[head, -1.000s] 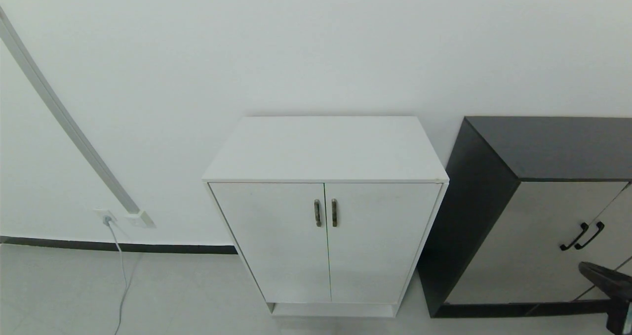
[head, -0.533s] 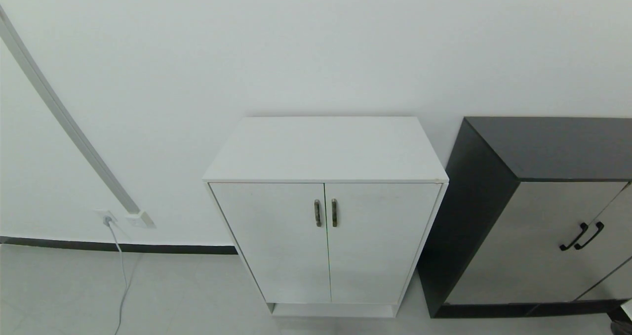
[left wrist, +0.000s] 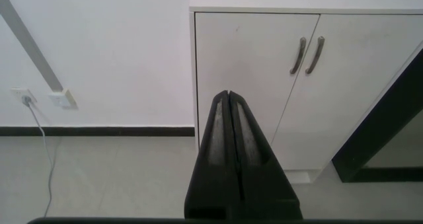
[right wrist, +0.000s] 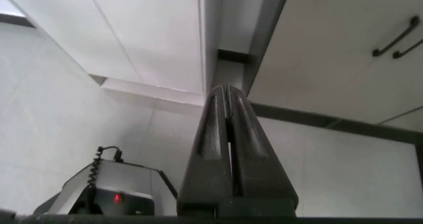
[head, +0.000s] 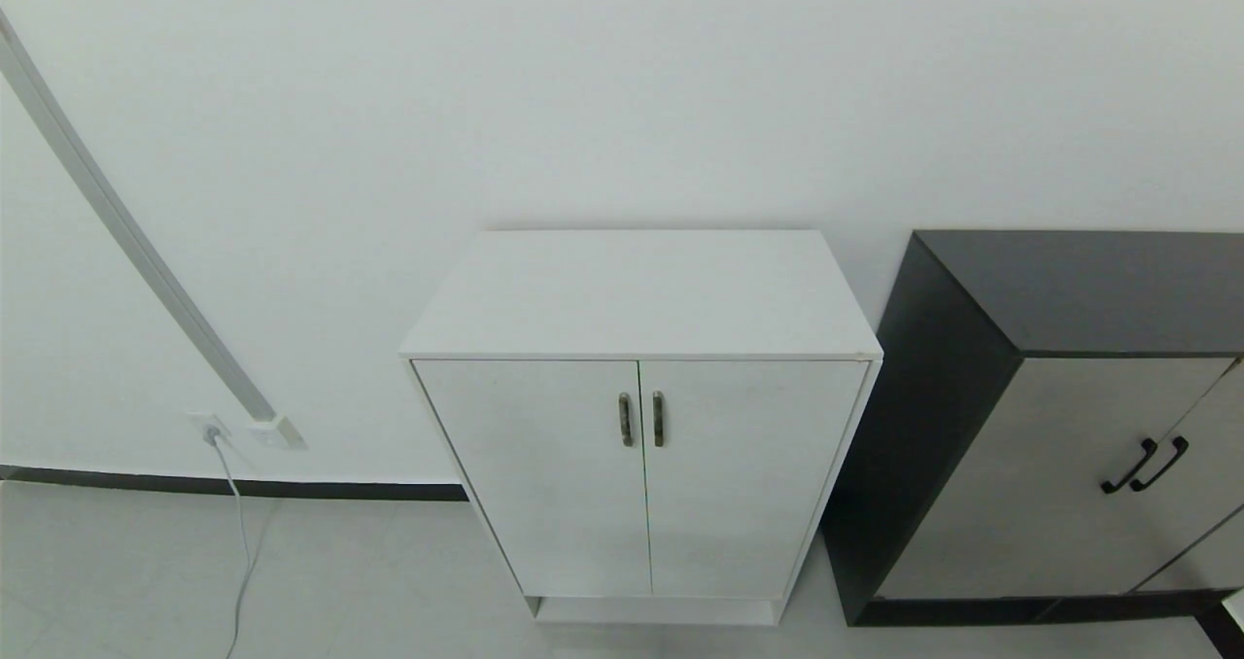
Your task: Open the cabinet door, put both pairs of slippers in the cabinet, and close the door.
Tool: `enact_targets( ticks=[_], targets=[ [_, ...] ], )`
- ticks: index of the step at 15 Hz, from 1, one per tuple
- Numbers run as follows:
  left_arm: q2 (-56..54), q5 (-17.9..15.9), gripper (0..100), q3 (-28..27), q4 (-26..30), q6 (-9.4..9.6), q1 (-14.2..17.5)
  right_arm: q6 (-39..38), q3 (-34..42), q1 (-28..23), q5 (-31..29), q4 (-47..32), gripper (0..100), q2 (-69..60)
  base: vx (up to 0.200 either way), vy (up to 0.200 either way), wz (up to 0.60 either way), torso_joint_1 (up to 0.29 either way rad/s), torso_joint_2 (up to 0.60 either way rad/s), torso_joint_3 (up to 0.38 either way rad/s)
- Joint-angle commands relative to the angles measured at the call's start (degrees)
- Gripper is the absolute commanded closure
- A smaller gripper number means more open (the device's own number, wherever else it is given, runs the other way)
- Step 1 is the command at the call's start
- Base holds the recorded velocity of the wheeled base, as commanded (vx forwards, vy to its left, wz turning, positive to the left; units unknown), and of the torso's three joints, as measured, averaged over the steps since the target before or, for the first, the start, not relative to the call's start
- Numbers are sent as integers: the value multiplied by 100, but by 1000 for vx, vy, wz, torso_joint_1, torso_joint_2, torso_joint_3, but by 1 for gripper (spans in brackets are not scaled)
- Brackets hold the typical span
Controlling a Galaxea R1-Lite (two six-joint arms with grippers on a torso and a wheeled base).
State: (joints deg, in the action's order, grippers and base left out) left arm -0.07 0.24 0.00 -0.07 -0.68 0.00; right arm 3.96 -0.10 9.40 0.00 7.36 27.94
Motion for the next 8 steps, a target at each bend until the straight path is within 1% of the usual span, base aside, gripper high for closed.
enact_targets(
  ticks=[1,3,6,8],
  targets=[
    [7,2,100,0,-1,-2,0,-1,10,27,9,-77,100,-236,0,0,0,0,0,0],
    [7,2,100,0,-1,-2,0,-1,10,124,88,-402,100,-553,0,0,0,0,0,0],
    [7,2,100,0,-1,-2,0,-18,10,211,123,-437,100,-737,0,0,0,0,0,0],
    [7,2,100,0,-1,-2,0,-62,10,387,132,-437,100,-904,0,0,0,0,0,0]
  ],
)
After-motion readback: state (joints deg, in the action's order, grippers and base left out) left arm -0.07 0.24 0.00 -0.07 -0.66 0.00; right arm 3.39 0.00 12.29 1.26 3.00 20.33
